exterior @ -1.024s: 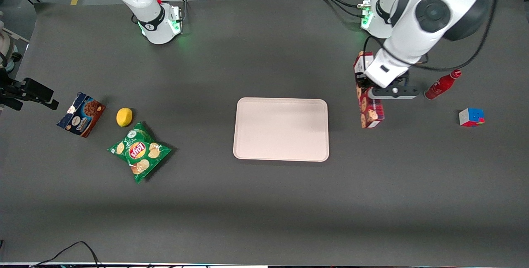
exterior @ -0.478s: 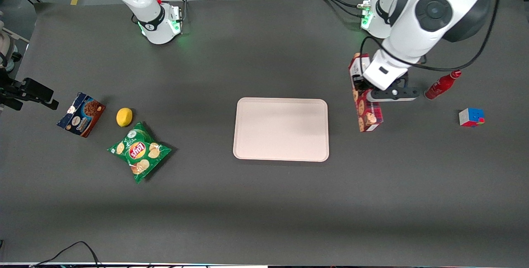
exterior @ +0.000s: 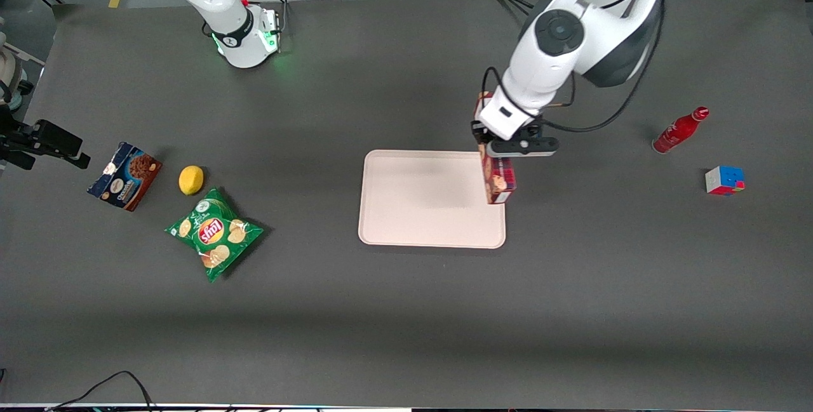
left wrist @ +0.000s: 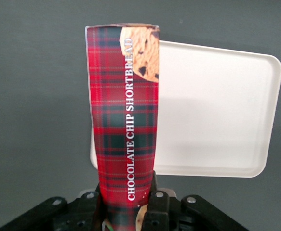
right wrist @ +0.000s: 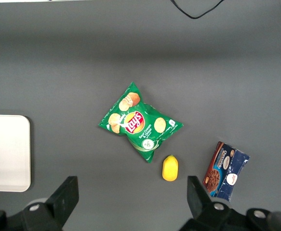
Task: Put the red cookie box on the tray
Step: 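Lift the shortbread box and carry it over the white tray, then lower the box upright onto the tray near its edge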
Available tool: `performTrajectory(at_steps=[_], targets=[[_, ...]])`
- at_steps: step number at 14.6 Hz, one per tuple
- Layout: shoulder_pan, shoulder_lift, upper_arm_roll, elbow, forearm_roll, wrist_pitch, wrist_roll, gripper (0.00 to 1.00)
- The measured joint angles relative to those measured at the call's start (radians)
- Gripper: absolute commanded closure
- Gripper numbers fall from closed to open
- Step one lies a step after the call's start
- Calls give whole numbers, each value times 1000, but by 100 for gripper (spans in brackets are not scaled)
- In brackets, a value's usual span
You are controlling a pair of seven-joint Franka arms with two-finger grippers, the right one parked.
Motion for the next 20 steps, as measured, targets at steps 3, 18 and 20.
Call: performTrajectory(at_steps=[3,18,20], targets=[[-1,85,-18,0,3,97,-8,100],[2,337,-11,97,134,189,-34,100],[2,361,-10,116,186,191,-76,100]])
